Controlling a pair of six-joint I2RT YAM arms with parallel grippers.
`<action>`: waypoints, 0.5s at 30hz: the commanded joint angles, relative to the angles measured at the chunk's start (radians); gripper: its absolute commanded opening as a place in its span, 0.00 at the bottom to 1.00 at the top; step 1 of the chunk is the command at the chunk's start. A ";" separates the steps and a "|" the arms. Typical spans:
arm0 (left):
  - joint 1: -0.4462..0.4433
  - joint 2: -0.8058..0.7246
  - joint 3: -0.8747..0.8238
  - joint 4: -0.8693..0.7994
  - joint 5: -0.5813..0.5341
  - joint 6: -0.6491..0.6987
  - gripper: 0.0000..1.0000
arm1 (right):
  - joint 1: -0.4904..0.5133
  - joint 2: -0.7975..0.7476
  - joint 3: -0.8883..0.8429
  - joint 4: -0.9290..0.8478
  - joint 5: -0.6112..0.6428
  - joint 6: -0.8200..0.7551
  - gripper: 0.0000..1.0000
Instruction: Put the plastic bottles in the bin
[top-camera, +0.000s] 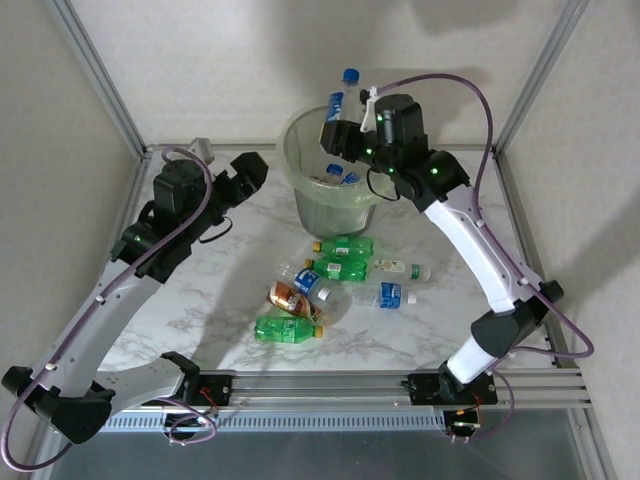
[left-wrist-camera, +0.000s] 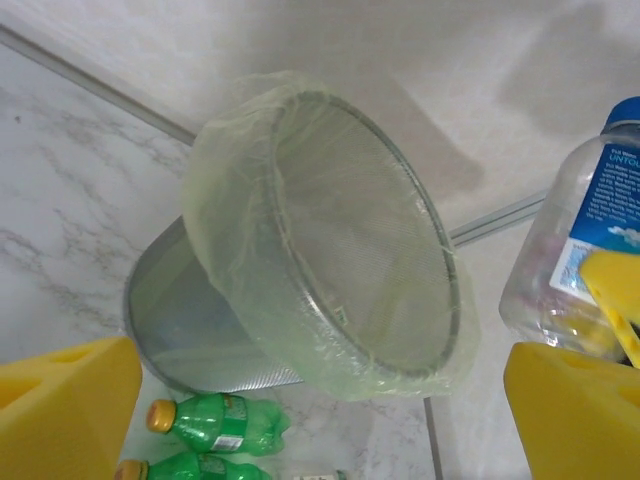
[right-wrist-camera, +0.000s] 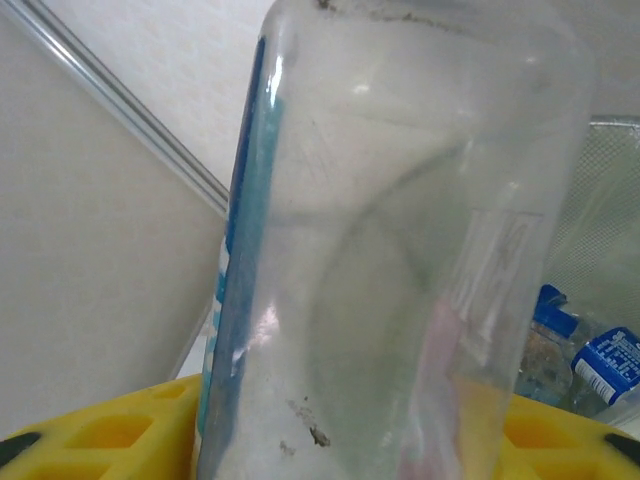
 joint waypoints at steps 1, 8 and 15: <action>0.012 -0.032 -0.042 -0.020 -0.022 -0.010 0.93 | -0.021 0.059 0.042 0.064 0.008 0.024 0.55; 0.025 -0.071 -0.139 -0.019 -0.012 -0.017 0.91 | -0.044 0.174 0.074 0.098 0.002 0.039 0.54; 0.032 -0.073 -0.187 0.013 0.023 -0.032 0.90 | -0.060 0.313 0.200 0.051 -0.016 0.062 0.65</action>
